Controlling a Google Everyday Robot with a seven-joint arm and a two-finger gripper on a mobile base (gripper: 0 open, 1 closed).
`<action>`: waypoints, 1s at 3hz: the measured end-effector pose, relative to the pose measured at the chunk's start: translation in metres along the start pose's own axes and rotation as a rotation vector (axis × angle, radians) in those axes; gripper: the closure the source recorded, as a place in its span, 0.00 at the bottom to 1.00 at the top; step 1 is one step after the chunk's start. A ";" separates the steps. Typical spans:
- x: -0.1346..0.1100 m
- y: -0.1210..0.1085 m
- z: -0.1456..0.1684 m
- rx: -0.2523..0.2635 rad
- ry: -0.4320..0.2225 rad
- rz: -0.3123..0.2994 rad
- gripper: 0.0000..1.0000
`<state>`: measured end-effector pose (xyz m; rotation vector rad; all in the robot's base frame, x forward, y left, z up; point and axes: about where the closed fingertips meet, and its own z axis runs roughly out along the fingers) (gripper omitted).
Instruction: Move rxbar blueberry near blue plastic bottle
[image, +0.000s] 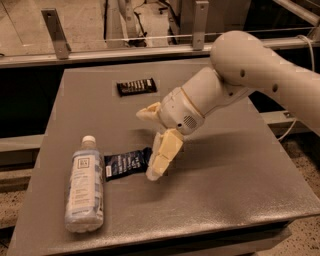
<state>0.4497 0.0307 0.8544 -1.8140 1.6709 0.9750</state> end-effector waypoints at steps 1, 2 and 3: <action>0.010 -0.011 -0.054 0.148 -0.027 -0.001 0.00; 0.021 -0.012 -0.118 0.329 -0.092 -0.013 0.00; 0.025 -0.009 -0.123 0.340 -0.092 -0.009 0.00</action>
Offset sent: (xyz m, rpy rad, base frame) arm 0.0474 -0.1932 0.1007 0.1847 -0.3576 -0.4590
